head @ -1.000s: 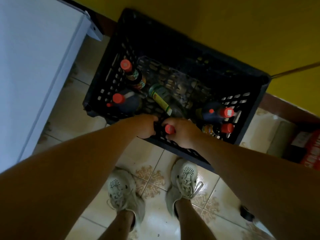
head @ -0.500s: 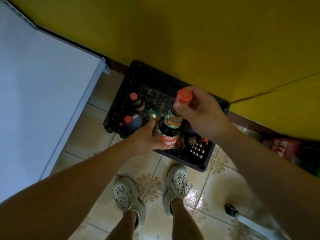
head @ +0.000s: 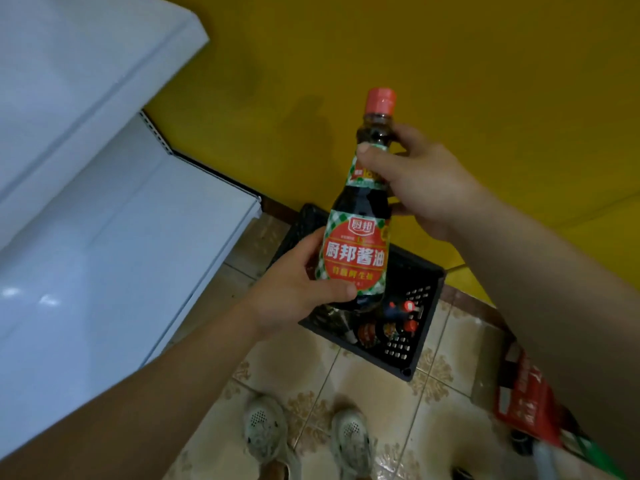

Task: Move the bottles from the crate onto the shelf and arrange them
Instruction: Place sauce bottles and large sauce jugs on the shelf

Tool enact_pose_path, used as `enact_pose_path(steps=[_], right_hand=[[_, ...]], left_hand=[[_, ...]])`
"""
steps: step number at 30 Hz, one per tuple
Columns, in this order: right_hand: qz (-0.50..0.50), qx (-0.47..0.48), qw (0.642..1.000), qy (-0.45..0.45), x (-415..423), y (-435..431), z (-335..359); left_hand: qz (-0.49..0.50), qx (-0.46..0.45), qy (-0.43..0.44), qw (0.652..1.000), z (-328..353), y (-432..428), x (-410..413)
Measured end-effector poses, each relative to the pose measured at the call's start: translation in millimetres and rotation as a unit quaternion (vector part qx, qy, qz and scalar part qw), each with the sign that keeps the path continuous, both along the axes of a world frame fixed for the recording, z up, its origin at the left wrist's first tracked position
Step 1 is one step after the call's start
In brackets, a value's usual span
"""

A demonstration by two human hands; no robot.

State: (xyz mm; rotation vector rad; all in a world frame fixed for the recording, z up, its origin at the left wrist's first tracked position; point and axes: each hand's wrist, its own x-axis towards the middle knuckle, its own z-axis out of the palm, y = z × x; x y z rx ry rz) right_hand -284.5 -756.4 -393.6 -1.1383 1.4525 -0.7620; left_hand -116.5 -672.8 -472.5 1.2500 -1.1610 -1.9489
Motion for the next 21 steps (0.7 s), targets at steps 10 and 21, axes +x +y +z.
enact_pose_path(steps=[10,21], right_hand=[[0.129,-0.042,0.990,-0.046,54,58,151],[0.367,-0.180,0.910,-0.068,158,179,329]], left_hand=[[0.190,-0.035,0.014,0.981,164,88,34],[0.361,-0.123,0.047,0.923,324,241,92]])
